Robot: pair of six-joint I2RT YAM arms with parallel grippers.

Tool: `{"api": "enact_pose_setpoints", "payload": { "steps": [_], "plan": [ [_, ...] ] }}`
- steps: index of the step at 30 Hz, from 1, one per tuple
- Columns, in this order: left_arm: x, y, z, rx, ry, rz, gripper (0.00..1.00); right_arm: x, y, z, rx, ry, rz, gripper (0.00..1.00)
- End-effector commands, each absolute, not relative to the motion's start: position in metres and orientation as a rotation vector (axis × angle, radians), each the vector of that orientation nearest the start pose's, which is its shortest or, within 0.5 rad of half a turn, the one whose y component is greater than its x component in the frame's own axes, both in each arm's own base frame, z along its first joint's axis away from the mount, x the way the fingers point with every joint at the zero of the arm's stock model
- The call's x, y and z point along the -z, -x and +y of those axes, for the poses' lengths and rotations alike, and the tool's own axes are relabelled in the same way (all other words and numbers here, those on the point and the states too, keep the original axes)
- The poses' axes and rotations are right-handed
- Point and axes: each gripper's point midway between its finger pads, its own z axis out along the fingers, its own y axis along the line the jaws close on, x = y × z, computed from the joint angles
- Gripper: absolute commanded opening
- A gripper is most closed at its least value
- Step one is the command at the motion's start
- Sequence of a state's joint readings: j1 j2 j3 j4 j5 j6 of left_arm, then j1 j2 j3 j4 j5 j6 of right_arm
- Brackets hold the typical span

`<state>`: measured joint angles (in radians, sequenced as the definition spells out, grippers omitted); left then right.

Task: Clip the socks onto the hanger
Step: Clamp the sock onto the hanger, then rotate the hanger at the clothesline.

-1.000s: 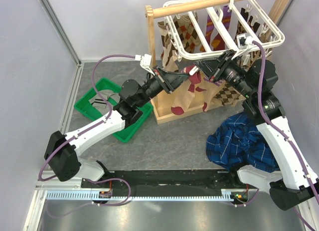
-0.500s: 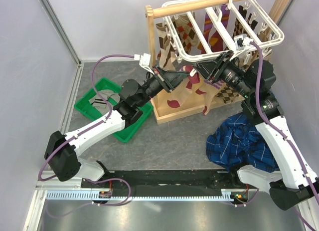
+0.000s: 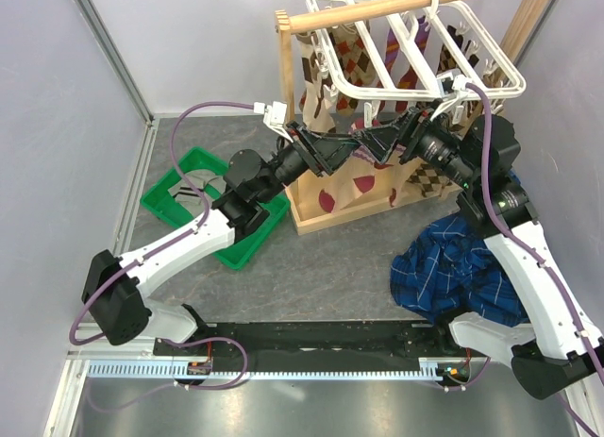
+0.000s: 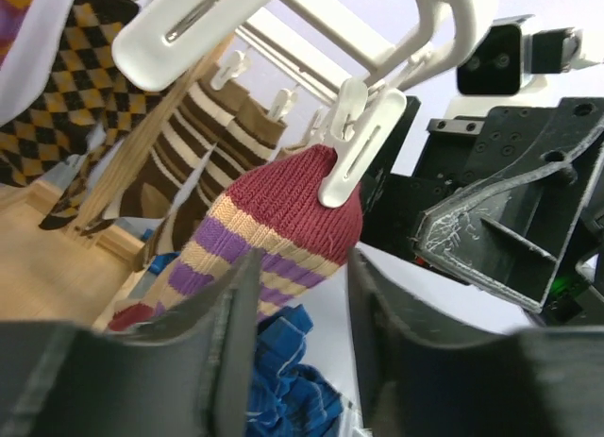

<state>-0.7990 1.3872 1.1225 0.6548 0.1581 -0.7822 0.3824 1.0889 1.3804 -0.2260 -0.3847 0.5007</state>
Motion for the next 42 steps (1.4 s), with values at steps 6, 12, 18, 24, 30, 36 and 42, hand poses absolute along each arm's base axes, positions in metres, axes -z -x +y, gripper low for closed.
{"api": "enact_pose_setpoints", "payload": {
  "steps": [6, 12, 18, 24, 30, 36, 42],
  "plan": [
    [-0.457, -0.279, -0.331, 1.083, -0.333, 1.200, 0.79, -0.474, -0.282, 0.188, -0.855, 0.248, 1.501, 0.91],
    [-0.456, -0.296, -0.325, 0.912, -0.453, 1.178, 0.85, -0.471, -0.287, 0.176, -0.764, 0.224, 1.506, 0.94],
    [-0.451, -0.317, -0.324, 0.877, -0.552, 1.191, 0.85, -0.467, -0.291, 0.166, -0.695, 0.200, 1.516, 0.95],
    [-0.460, -0.329, -0.319, 0.838, -0.590, 1.168, 0.84, -0.466, -0.294, 0.156, -0.631, 0.183, 1.515, 0.96],
    [-0.461, -0.338, -0.304, 0.842, -0.598, 1.169, 0.84, -0.463, -0.297, 0.146, -0.569, 0.163, 1.518, 0.98],
    [-0.458, -0.338, -0.311, 0.848, -0.661, 1.152, 0.83, -0.465, -0.298, 0.143, -0.543, 0.160, 1.516, 0.98],
    [-0.465, -0.352, -0.305, 0.777, -0.628, 1.131, 0.82, -0.463, -0.299, 0.137, -0.512, 0.149, 1.521, 0.98]
  ]
}}
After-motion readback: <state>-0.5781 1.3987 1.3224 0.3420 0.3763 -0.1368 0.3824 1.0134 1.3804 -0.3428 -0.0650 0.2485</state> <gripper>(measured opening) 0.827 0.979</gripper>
